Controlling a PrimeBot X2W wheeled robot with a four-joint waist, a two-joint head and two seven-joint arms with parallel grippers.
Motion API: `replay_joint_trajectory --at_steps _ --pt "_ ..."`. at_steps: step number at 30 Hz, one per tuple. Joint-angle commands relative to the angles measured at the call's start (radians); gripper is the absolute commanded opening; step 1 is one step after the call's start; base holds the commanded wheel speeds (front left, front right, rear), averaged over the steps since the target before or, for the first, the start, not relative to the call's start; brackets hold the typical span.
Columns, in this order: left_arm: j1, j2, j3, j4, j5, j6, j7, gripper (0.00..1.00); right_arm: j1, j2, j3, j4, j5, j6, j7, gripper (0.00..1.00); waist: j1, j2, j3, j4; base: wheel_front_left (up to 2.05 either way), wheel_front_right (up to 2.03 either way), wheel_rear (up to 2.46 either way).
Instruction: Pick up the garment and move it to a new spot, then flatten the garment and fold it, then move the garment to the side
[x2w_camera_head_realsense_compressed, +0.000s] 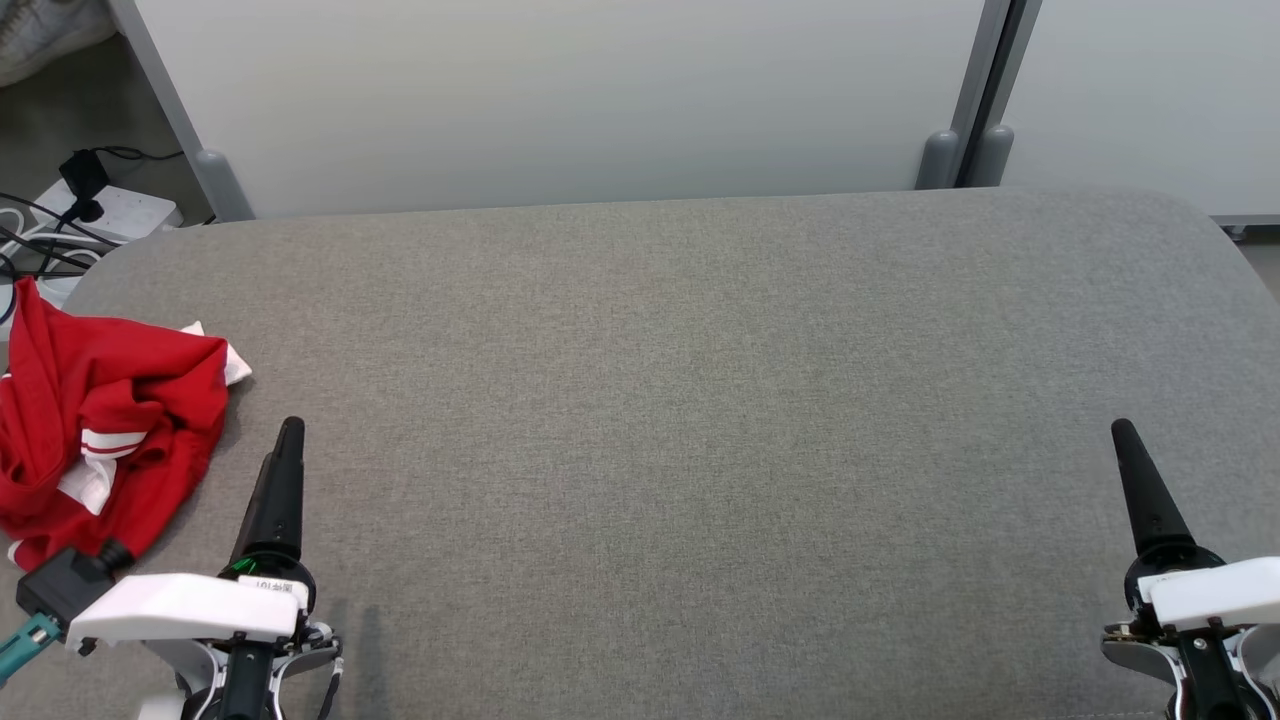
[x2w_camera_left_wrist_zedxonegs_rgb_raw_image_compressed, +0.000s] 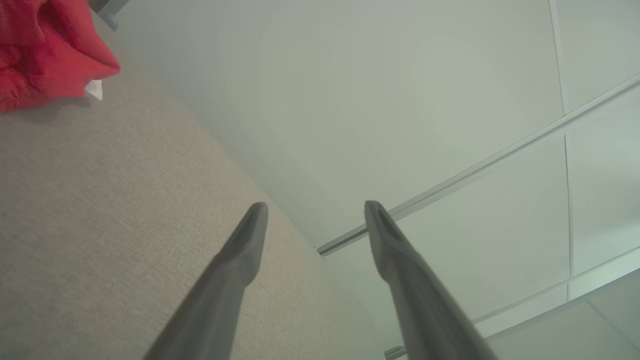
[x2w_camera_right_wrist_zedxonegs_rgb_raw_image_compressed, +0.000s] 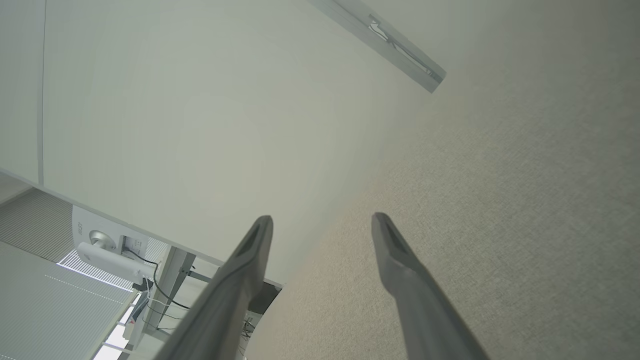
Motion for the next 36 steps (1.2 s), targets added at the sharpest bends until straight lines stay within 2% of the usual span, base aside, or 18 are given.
replay_joint_trajectory --at_steps 1,12,36 --pt "-0.059 0.019 0.007 -0.036 0.018 0.005 -0.008 1.00 -0.055 -0.025 0.004 -0.038 -0.018 0.004 -0.012 1.00 -0.0001 0.0000 0.000 0.000 0.00 0.00 0.00" --pt "-0.051 0.045 -0.034 -0.029 0.174 0.033 -0.040 1.00 -0.031 -0.028 0.033 -0.053 -0.230 0.005 -0.036 1.00 -0.0001 0.0000 0.001 0.004 0.00 0.00 0.00" --pt "-0.046 0.083 -0.082 0.027 0.476 0.095 -0.111 1.00 -0.018 -0.029 0.095 0.036 -0.551 0.006 -0.119 1.00 -0.0001 0.0000 -0.004 0.007 0.00 0.00 0.00"
